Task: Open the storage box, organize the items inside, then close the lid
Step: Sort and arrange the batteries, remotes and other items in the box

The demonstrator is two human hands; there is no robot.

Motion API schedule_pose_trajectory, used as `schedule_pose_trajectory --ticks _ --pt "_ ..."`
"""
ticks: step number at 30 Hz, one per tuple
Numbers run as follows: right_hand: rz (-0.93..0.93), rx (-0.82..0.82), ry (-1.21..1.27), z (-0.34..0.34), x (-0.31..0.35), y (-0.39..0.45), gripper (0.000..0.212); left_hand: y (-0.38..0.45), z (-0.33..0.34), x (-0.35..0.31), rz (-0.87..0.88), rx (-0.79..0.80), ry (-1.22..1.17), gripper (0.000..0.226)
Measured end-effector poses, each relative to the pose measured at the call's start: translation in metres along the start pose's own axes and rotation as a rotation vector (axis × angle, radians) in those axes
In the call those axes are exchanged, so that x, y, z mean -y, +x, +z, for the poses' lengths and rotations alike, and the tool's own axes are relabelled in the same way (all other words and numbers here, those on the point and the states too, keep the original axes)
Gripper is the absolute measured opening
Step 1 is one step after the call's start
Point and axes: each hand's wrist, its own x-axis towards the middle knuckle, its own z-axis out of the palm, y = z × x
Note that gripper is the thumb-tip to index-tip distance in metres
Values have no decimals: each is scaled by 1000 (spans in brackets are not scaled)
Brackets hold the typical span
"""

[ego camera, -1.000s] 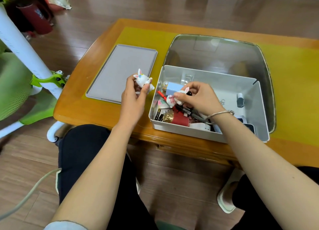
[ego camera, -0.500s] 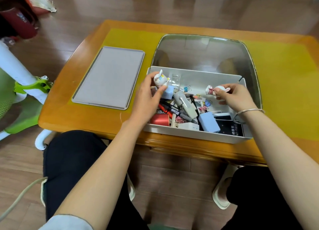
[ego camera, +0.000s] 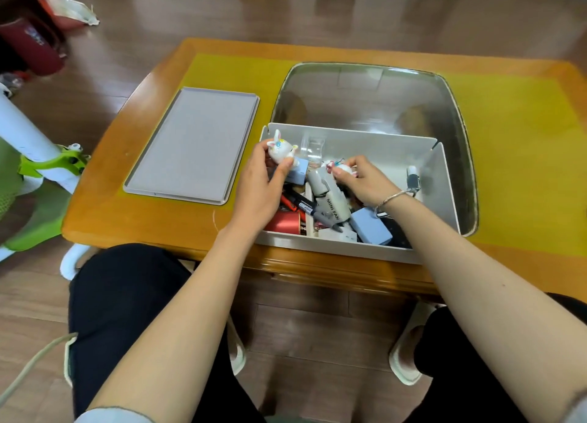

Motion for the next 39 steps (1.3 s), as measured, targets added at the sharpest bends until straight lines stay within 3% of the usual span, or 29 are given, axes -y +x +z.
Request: schedule_pose_trajectory --ticks 5,13,19,23,28,32,36,39 --pt "-55 12 -17 -6 -2 0 33 -1 0 -1 -15 8 -32 29" --pt "-67 -225 140 -17 -15 11 24 0 1 -1 -14 38 -27 29" --pt "-43 3 98 -1 -7 22 37 1 4 -2 -5 42 -30 28" --pt "-83 5 8 -9 -3 19 36 5 8 -7 -13 21 -48 28" --pt "-149 -56 75 -35 -2 4 27 15 21 -23 31 21 -95 25" --pt "-163 -109 232 -69 -6 -15 25 29 37 -35 62 177 -107 29" --pt "-160 -341 159 -95 -21 -24 27 43 60 -46 63 423 -55 27" --pt "-129 -423 171 -102 -31 -23 33 53 81 -51 34 578 61 31"
